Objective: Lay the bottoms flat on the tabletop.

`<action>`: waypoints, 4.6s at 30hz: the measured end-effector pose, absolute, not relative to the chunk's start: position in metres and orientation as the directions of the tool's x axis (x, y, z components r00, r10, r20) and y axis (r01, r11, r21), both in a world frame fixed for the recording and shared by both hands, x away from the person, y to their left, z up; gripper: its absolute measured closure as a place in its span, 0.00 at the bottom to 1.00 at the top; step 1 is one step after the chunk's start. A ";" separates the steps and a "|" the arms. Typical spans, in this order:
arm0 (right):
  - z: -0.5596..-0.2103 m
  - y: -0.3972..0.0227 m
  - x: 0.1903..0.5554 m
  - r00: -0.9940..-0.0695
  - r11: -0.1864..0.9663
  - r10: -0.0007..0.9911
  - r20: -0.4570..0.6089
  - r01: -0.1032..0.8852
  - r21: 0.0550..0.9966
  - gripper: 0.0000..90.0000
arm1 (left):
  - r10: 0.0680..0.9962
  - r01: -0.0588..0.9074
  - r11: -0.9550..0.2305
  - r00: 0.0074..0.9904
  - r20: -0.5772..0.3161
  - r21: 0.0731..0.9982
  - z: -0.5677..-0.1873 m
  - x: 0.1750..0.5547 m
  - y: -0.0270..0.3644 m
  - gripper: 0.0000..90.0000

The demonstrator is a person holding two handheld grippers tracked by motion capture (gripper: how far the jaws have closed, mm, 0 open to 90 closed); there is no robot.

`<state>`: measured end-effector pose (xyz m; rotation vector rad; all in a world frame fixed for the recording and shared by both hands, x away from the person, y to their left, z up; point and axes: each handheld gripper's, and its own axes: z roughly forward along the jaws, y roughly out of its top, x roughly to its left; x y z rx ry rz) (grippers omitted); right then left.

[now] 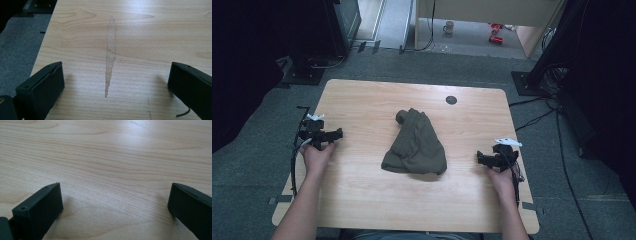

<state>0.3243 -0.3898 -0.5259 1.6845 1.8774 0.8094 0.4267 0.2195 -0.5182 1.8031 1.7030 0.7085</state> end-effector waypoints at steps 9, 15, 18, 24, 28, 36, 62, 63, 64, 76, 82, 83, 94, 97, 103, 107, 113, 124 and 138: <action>-0.526 -0.388 0.326 -0.131 0.071 0.991 0.030 0.702 0.708 0.00 | 0.998 0.706 -0.043 0.057 0.003 0.707 -0.518 0.427 0.219 0.00; -0.526 -0.387 0.327 -0.143 0.079 0.989 0.030 0.699 0.711 0.01 | 0.992 0.700 -0.094 0.130 0.003 0.708 -0.518 0.425 0.218 0.00; -0.525 -0.387 0.326 -0.153 0.085 0.988 0.031 0.693 0.716 0.05 | 0.990 0.701 -0.100 0.139 0.002 0.706 -0.518 0.425 0.219 0.00; -0.522 -0.383 0.325 -0.184 0.105 0.982 0.032 0.684 0.722 0.18 | 0.984 0.693 -0.126 0.181 -0.002 0.710 -0.513 0.421 0.220 0.13; -0.520 -0.381 0.324 -0.201 0.109 0.979 0.044 0.690 0.716 0.25 | 0.975 0.697 -0.102 0.210 -0.066 0.709 -0.511 0.421 0.219 0.17; -0.514 -0.375 0.322 -0.250 0.130 0.966 0.062 0.682 0.720 0.30 | 0.956 0.684 -0.113 0.273 -0.109 0.720 -0.502 0.416 0.216 0.25; -0.489 -0.342 0.314 -0.400 0.177 0.908 0.122 0.633 0.754 0.45 | 0.890 0.655 -0.186 0.428 -0.156 0.732 -0.483 0.392 0.192 0.36; -0.488 -0.340 0.314 -0.408 0.180 0.904 0.125 0.630 0.756 0.45 | 0.889 0.654 -0.189 0.431 -0.156 0.733 -0.483 0.391 0.191 0.36; -0.486 -0.338 0.314 -0.416 0.184 0.901 0.126 0.627 0.757 0.46 | 0.887 0.652 -0.193 0.436 -0.154 0.733 -0.482 0.390 0.190 0.36; -0.475 -0.313 0.316 -0.510 0.248 0.852 0.120 0.593 0.766 0.50 | 0.863 0.643 -0.216 0.478 -0.165 0.735 -0.477 0.373 0.180 0.40; -0.473 -0.301 0.317 -0.547 0.276 0.830 0.113 0.576 0.769 0.53 | 0.851 0.636 -0.226 0.498 -0.169 0.738 -0.476 0.367 0.174 0.43; -0.473 -0.299 0.317 -0.553 0.282 0.826 0.110 0.574 0.769 0.54 | 0.848 0.631 -0.237 0.506 -0.160 0.739 -0.476 0.366 0.172 0.43; -0.467 -0.281 0.315 -0.597 0.305 0.794 0.118 0.559 0.771 0.55 | 0.807 0.609 -0.282 0.568 -0.161 0.741 -0.476 0.359 0.153 0.43; -0.466 -0.277 0.313 -0.605 0.314 0.788 0.116 0.557 0.769 0.55 | 0.798 0.606 -0.286 0.579 -0.165 0.743 -0.477 0.357 0.150 0.44; -0.464 -0.265 0.310 -0.630 0.335 0.769 0.107 0.539 0.773 0.54 | 0.783 0.598 -0.281 0.595 -0.182 0.750 -0.477 0.355 0.143 0.44; -0.464 -0.260 0.308 -0.643 0.347 0.759 0.102 0.532 0.772 0.54 | 0.775 0.592 -0.293 0.607 -0.176 0.751 -0.477 0.353 0.137 0.44; -0.464 -0.249 0.306 -0.671 0.376 0.737 0.088 0.514 0.771 0.52 | 0.753 0.581 -0.316 0.635 -0.175 0.750 -0.479 0.350 0.126 0.44; -0.470 -0.231 0.304 -0.705 0.411 0.705 0.077 0.496 0.765 0.51 | 0.716 0.572 -0.349 0.674 -0.183 0.743 -0.487 0.347 0.106 0.44; -0.484 -0.194 0.310 -0.741 0.453 0.667 0.079 0.487 0.747 0.48 | 0.689 0.560 -0.383 0.703 -0.176 0.735 -0.498 0.345 0.087 0.46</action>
